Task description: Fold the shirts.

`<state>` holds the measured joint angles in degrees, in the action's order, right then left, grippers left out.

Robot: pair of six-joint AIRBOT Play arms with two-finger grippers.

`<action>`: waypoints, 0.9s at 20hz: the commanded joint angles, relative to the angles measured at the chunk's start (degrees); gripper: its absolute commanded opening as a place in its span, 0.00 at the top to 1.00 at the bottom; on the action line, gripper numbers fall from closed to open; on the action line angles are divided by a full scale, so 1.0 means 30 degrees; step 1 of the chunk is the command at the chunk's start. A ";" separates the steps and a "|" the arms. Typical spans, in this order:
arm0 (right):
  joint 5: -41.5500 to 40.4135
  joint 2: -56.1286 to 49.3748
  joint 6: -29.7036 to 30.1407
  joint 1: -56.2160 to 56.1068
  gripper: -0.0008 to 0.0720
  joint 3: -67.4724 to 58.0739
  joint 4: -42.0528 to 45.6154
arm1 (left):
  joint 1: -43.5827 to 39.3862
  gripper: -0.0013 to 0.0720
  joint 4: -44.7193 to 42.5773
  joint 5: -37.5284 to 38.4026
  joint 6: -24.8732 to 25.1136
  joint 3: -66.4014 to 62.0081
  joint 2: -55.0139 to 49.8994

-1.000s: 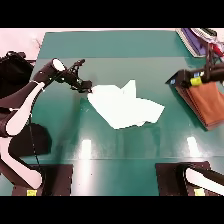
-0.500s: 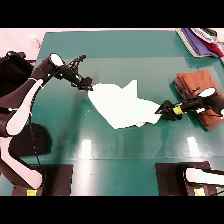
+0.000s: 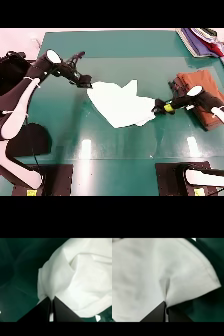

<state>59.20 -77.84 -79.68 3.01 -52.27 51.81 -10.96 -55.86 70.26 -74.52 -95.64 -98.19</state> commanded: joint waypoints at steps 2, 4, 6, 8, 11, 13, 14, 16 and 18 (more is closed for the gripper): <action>0.1049 0.3767 0.1027 0.0189 0.97 -0.4940 -0.0248 | 0.0022 0.95 -0.0699 -0.0051 0.0000 -0.2208 0.4685; 0.2193 0.5858 0.1151 0.0918 0.97 -0.8335 -0.0248 | 0.0022 0.95 -0.0721 -0.0284 -0.0007 -0.4058 0.7577; 0.3096 0.7395 0.1151 0.1610 0.97 -1.1591 -0.0248 | 0.0022 0.95 -0.0758 -0.0867 -0.0066 -0.5909 1.0273; 0.3315 0.8539 0.1151 0.2084 0.97 -1.3901 -0.0248 | 0.0022 0.95 -0.0758 -0.1617 -0.0080 -0.7111 1.2488; 0.3512 0.9369 0.0984 0.2397 0.97 -1.6007 -0.0240 | 0.0015 0.95 -0.1049 -0.2994 -0.0087 -0.7198 1.4600; 0.3774 0.9107 0.0787 0.2310 0.97 -1.6779 -0.0262 | 0.0022 0.95 -0.1122 -0.2951 -0.0080 -0.7096 1.4549; 0.4218 0.8714 0.0597 0.2040 0.97 -1.6946 -0.0255 | 0.0015 0.95 -0.1115 -0.2725 -0.0080 -0.6725 1.4331; 0.5122 0.7577 0.0357 0.0969 0.97 -1.6633 -0.0248 | -0.0015 0.95 -0.1086 -0.1902 -0.0087 -0.5493 1.3457; 0.5202 0.6331 0.0357 -0.0699 0.97 -1.5096 0.0182 | -0.0466 0.95 -0.1115 -0.0415 -0.0044 -0.3861 1.2269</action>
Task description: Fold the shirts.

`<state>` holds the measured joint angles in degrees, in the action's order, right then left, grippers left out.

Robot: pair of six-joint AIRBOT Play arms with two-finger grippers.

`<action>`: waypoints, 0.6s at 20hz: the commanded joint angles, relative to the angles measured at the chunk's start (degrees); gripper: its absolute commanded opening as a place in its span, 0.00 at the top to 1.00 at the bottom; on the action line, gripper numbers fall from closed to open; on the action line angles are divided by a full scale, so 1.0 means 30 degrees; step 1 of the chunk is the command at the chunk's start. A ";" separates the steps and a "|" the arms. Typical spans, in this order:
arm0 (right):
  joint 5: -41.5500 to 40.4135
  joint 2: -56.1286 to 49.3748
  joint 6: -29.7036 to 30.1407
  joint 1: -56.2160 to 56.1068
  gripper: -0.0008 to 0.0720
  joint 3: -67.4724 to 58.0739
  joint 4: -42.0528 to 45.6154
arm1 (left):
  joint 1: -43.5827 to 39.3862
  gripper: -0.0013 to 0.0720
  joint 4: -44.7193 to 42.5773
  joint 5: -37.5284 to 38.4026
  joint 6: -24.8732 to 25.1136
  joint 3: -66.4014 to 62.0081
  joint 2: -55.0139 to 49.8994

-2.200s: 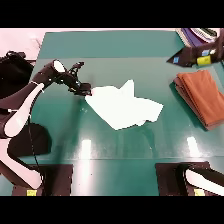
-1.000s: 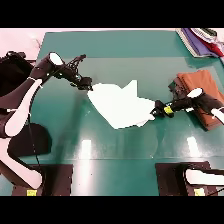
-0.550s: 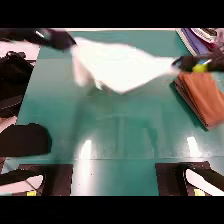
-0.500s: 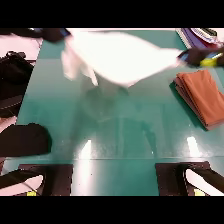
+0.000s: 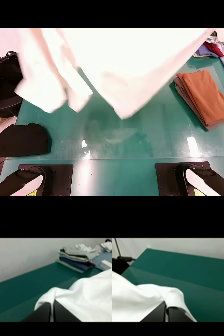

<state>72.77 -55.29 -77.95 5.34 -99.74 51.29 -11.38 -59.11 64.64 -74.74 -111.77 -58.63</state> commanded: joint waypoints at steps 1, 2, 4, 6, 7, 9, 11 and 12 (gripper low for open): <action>0.0714 -0.1829 -0.0219 -0.2244 0.97 0.1741 0.1224 | -0.0772 0.95 -0.0175 0.2091 0.0095 0.2470 -0.1581; 0.0801 -0.2455 -0.0262 -0.2827 0.97 0.2739 0.2120 | -0.1421 0.95 -0.0590 0.2601 0.0095 0.3643 -0.2288; 0.0801 -0.3519 -0.0590 -0.3351 0.97 0.5034 0.2914 | -0.2951 0.95 -0.1537 0.3162 0.0095 0.6317 -0.3534; 0.0743 -0.4102 -0.0583 -0.3330 0.97 0.7271 0.2929 | -0.4634 0.95 -0.1683 0.3177 0.0146 0.9158 -0.4575; 0.0765 -0.4277 -0.0576 -0.3133 0.97 0.8218 0.2929 | -0.5428 0.95 -0.1661 0.3002 0.0590 1.0418 -0.5034; 0.0714 -0.4255 -0.0576 -0.2652 0.97 0.9646 0.2914 | -0.6849 0.95 -0.1617 0.2455 0.1144 1.2480 -0.5850; 0.0517 -0.4036 -0.0561 -0.2142 0.97 1.0440 0.2914 | -0.7475 0.94 -0.1413 0.1894 0.1078 1.3347 -0.6331; 0.0204 -0.3818 -0.0561 -0.1880 0.97 1.0746 0.2892 | -0.7482 0.81 -0.1224 0.1705 0.1071 1.3355 -0.6404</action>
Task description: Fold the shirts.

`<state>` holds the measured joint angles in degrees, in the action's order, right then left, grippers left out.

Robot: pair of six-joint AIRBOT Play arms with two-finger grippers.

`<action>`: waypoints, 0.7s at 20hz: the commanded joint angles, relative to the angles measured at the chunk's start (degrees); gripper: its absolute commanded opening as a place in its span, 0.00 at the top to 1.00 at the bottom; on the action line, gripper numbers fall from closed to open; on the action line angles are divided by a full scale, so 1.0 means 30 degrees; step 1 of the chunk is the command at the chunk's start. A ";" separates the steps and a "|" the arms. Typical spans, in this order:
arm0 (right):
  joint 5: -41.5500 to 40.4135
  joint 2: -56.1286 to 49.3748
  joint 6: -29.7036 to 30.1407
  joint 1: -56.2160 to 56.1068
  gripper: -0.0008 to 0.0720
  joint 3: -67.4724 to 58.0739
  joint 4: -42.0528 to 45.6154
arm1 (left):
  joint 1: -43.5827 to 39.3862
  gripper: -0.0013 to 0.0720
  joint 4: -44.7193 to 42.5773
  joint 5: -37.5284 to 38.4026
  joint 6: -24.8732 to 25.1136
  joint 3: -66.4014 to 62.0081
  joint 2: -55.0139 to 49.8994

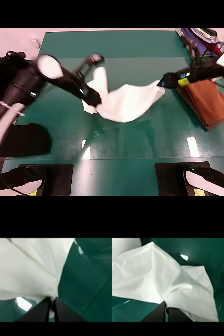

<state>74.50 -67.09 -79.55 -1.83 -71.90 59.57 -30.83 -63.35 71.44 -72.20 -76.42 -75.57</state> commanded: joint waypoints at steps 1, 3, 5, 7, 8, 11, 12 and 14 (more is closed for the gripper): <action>-0.0780 0.0401 -0.0029 0.0692 0.97 0.1741 0.0138 | -0.0801 0.32 0.0277 -0.0860 0.0109 0.1377 -0.0758; -0.1137 0.0780 -0.0029 0.1115 0.97 0.1836 0.0102 | 0.0401 0.19 0.0015 -0.1188 -0.0845 0.0423 -0.0699; -0.1282 0.1093 -0.0029 0.1370 0.97 0.1836 0.0015 | 0.3045 0.19 -0.0036 -0.1763 -0.1464 -0.0831 -0.0663; -0.1253 0.1173 -0.0029 0.1348 0.97 0.1836 0.0022 | 0.6018 0.19 0.0051 -0.2696 -0.2339 -0.1144 -0.0692; -0.1268 0.1166 -0.0029 0.1341 0.97 0.1836 0.0007 | 0.7482 0.19 0.0066 -0.3147 -0.2637 -0.1049 -0.0823; -0.1399 0.0852 -0.0029 0.0962 0.97 0.1829 0.0015 | 1.0265 0.19 0.1617 -0.3526 -0.2608 -0.1049 -0.2667; -0.1275 0.0641 -0.0036 0.0969 0.97 0.1829 -0.0029 | 1.0622 0.19 0.2601 -0.3512 -0.2084 -0.1049 -0.3577; -0.1195 0.0248 -0.0036 0.0670 0.97 0.1829 -0.0007 | 1.0637 0.19 0.4087 -0.3410 -0.1319 -0.1056 -0.5479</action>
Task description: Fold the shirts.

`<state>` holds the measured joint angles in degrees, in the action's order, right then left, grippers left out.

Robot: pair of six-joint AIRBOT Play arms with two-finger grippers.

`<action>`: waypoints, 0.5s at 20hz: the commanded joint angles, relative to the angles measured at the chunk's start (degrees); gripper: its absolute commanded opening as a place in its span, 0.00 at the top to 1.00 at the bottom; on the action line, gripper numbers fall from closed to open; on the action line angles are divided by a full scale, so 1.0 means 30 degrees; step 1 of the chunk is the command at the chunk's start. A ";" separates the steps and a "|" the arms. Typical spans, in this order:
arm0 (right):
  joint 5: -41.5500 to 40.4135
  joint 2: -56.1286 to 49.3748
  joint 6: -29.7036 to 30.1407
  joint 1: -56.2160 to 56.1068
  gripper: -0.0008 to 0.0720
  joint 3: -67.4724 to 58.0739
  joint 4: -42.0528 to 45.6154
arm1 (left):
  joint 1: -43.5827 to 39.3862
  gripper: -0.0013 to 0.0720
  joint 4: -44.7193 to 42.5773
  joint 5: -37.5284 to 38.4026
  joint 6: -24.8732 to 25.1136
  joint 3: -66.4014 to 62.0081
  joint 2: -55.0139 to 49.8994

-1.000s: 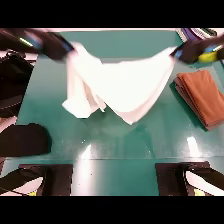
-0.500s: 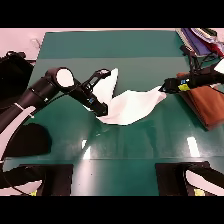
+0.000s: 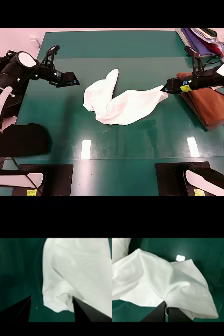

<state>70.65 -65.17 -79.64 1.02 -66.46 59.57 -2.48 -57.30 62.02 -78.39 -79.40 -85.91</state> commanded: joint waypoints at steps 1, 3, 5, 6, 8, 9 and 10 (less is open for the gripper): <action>0.0080 -0.0532 -0.0007 -0.0415 0.97 0.0015 -0.0007 | 0.0889 0.19 0.2477 -0.0255 0.0860 -0.0066 -0.2878; 0.0051 -0.0743 -0.0007 -0.0430 0.97 0.0015 -0.0197 | 0.0029 0.19 0.2535 -0.0597 0.1326 -0.0066 -0.3978; -0.0117 -0.0736 -0.0007 -0.0430 0.97 0.0007 -0.0459 | -0.0823 0.19 0.2608 -0.1545 0.1479 -0.0087 -0.4459; -0.0124 -0.0743 -0.0007 -0.0430 0.97 -0.0007 -0.0466 | -0.1115 0.19 0.2849 -0.2113 0.1661 -0.0087 -0.4473; -0.0073 -0.0743 -0.0007 -0.0430 0.97 -0.0007 -0.0466 | -0.1523 0.19 0.3840 -0.2652 0.2200 -0.0087 -0.4481; -0.0066 -0.0743 -0.0007 -0.0430 0.97 -0.0007 -0.0466 | -0.1661 0.19 0.3789 -0.2710 0.2310 -0.0087 -0.4481; -0.0066 -0.0743 -0.0015 -0.0430 0.97 -0.0007 -0.0488 | -0.1683 0.20 0.3687 -0.2834 0.2280 -0.0080 -0.4481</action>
<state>70.48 -67.31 -79.68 -0.21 -66.43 58.46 -6.26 -47.81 55.79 -72.99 -79.61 -98.56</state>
